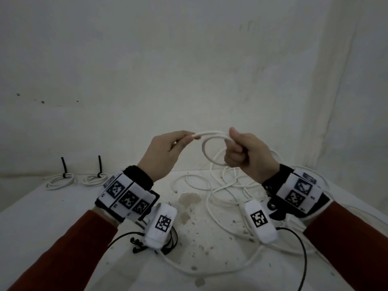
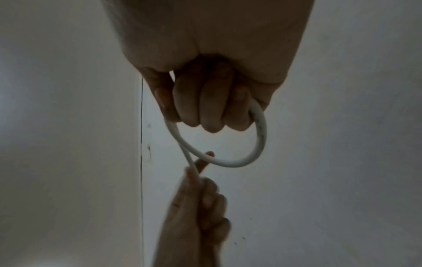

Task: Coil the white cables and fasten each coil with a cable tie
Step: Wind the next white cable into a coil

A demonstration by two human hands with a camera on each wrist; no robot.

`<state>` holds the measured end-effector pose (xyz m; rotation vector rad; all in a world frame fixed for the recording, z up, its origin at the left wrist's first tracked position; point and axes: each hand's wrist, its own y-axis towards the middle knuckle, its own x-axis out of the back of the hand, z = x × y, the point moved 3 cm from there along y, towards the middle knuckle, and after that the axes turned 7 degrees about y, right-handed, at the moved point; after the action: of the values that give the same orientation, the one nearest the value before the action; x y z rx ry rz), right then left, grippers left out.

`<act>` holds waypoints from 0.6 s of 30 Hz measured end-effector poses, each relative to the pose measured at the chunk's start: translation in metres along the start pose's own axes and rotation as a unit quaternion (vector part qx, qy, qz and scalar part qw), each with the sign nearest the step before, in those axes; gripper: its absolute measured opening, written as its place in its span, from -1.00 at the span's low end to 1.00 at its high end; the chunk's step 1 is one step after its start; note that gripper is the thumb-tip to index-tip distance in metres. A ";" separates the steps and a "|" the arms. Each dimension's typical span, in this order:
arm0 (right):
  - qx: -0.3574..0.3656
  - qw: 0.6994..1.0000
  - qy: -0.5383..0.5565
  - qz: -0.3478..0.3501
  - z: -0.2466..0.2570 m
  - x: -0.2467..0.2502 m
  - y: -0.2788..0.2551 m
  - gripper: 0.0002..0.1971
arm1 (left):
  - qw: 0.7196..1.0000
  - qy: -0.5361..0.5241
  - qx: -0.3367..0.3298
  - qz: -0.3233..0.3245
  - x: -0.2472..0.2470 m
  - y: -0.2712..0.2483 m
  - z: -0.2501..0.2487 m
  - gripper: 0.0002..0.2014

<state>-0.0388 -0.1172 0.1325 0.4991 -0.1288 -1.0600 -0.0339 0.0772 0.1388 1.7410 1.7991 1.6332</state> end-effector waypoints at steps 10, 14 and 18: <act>0.130 0.928 0.350 0.016 0.049 0.007 0.004 -0.60 | 0.994 -0.074 0.079 -0.023 -0.035 0.005 0.010 -0.76; 0.212 0.902 0.373 -0.040 0.069 0.019 0.006 -0.64 | 0.992 -0.037 0.118 -0.027 -0.046 -0.008 0.021 -0.73; 0.238 0.898 0.352 -0.115 0.077 0.027 0.010 -0.70 | 0.994 0.095 -0.024 -0.042 -0.043 -0.011 0.000 -0.78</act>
<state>-0.0428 -0.1621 0.2012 1.3444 0.3323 -1.0144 -0.0274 0.0466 0.1071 1.5143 1.8673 1.8445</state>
